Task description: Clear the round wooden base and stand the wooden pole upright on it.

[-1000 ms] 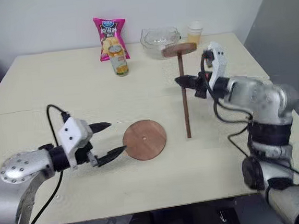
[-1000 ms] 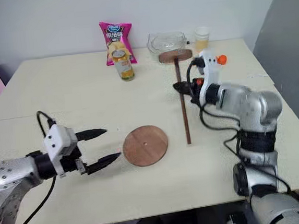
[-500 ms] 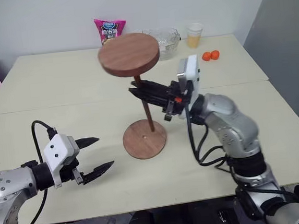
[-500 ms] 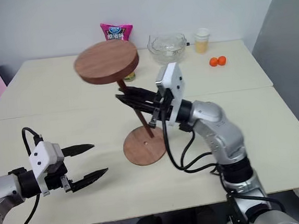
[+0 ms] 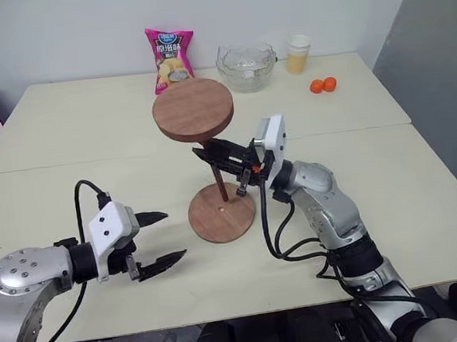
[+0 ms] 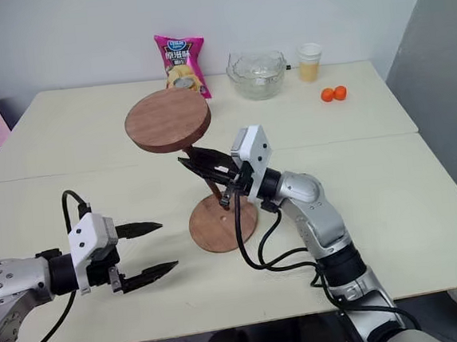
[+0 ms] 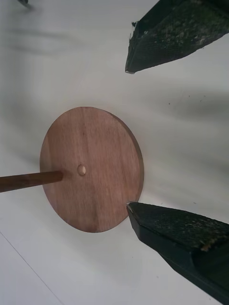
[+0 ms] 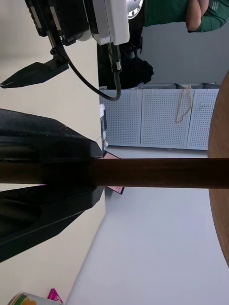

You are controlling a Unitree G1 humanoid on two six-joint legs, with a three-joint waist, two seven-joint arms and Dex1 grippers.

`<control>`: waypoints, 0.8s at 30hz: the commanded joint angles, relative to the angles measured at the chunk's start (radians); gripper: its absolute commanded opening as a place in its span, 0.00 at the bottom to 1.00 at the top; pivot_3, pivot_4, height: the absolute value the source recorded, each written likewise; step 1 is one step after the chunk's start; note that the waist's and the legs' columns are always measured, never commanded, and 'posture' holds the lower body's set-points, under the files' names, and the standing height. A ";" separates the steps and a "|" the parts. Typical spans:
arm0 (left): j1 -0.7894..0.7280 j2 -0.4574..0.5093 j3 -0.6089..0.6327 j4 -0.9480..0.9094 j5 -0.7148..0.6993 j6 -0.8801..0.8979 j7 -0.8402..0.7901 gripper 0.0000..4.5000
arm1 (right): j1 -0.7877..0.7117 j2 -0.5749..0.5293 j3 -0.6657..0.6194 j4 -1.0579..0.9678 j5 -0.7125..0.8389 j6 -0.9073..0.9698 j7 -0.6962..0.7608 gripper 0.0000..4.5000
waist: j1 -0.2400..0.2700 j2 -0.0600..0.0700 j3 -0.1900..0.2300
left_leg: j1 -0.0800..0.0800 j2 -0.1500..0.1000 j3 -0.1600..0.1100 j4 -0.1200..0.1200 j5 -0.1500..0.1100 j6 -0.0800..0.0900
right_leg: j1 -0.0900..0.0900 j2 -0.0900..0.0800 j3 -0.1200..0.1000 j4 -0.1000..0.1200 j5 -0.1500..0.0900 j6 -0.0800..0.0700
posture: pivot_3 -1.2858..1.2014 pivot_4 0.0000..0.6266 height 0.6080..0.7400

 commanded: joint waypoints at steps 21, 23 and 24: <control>-0.028 0.029 -0.003 0.019 0.030 -0.026 -0.006 1.00 | 0.063 0.027 0.060 0.049 -0.038 -0.116 0.027 0.06 | 0.000 -0.001 0.000 | 0.000 0.000 0.000 0.000 0.000 0.000 | 0.000 0.000 0.000 0.000 0.000 0.000 | 0.52 0.24 1.00; -0.028 0.028 -0.004 0.023 0.031 -0.030 -0.008 1.00 | 0.067 0.024 0.063 0.049 -0.041 -0.115 0.027 0.05 | 0.000 -0.001 -0.001 | 0.000 0.000 0.000 0.000 0.000 0.000 | 0.000 0.000 0.000 0.001 0.000 0.000 | 0.52 0.24 1.00; -0.027 0.028 -0.005 0.024 0.032 -0.032 -0.009 1.00 | 0.068 0.022 0.064 0.048 -0.043 -0.113 0.027 0.05 | 0.000 -0.001 -0.001 | 0.000 0.000 0.000 0.000 0.000 0.000 | 0.000 0.000 0.000 0.000 0.000 0.000 | 0.52 0.24 1.00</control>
